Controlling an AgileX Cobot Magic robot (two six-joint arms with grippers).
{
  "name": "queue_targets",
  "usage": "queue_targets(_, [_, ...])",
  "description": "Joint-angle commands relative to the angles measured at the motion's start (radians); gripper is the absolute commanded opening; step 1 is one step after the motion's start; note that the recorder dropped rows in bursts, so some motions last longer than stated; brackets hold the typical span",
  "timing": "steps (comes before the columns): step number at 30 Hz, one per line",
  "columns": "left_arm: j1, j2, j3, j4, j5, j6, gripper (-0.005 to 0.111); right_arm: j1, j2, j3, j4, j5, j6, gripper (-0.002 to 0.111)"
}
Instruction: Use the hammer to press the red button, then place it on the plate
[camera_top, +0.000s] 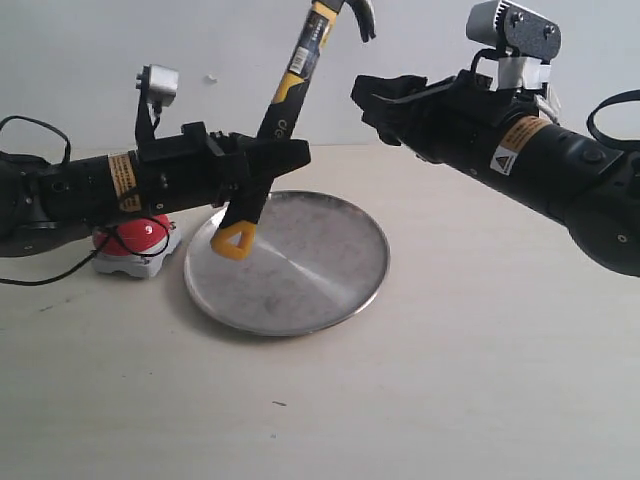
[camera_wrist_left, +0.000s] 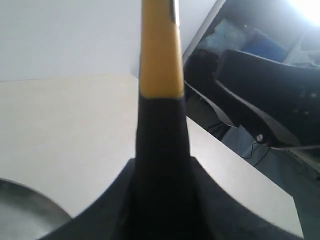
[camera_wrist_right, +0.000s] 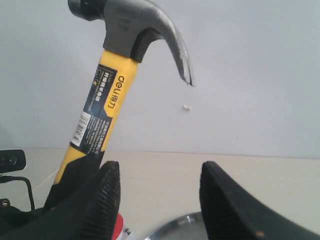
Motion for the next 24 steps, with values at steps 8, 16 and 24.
queue_targets(8, [0.006, -0.022, 0.01, -0.032, -0.082, 0.019, 0.0, -0.071, -0.009, -0.246, -0.941, 0.123, 0.614, 0.058])
queue_targets(16, [0.008, -0.026, 0.01, -0.023, -0.082, 0.019, 0.0, -0.376, 0.091, -0.265, -1.022, -0.415, 0.696, 0.058])
queue_targets(24, [0.006, -0.026, 0.01, -0.017, -0.082, 0.056, 0.0, -0.34, 0.25, -0.319, -0.995, -0.415, 0.686, 0.058])
